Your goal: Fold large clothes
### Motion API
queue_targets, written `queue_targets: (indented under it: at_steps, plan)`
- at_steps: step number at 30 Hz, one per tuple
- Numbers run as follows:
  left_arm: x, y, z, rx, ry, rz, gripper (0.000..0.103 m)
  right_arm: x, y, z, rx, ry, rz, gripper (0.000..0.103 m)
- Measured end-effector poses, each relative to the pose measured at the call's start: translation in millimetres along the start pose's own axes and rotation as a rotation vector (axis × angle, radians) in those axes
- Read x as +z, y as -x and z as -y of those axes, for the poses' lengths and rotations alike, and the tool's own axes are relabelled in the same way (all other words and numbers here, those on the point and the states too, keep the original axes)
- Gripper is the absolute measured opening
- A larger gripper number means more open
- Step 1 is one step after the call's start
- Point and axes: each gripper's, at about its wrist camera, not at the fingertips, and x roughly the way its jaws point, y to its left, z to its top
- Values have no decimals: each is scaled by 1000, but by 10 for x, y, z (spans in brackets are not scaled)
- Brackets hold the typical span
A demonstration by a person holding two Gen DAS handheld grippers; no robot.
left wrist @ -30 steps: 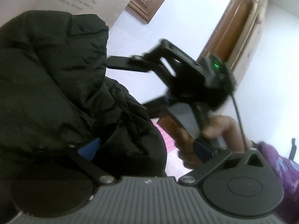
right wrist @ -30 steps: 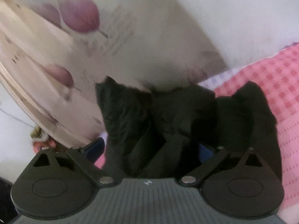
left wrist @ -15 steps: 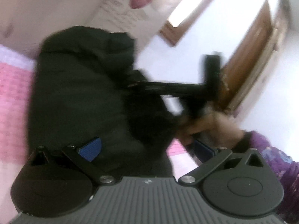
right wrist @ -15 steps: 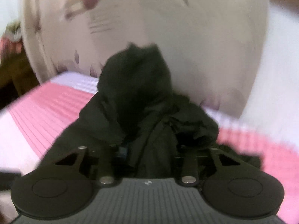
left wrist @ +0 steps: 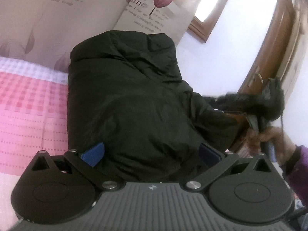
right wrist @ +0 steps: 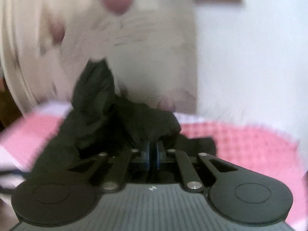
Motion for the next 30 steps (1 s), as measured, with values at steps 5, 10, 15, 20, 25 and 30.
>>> queue_targets:
  at_steps: [5, 10, 15, 20, 25, 30]
  plan:
    - [-82, 96, -46, -18, 31, 8, 103, 53, 18, -53, 107, -159, -46, 103]
    - [-99, 86, -22, -5, 13, 13, 103, 22, -212, -610, 136, -25, -108, 103]
    - [-79, 143, -39, 30, 26, 12, 103, -198, -697, -1337, -51, 472, -174, 28]
    - [-79, 263, -122, 47, 97, 8, 103, 94, -93, -1403, -115, 623, 22, 17]
    - [-136, 106, -129, 47, 130, -44, 103, 43, 283, -783, -206, 481, 60, 16]
    - [-132, -67, 9, 46, 74, -60, 103, -337, 494, -3, -167, 152, 107, 16]
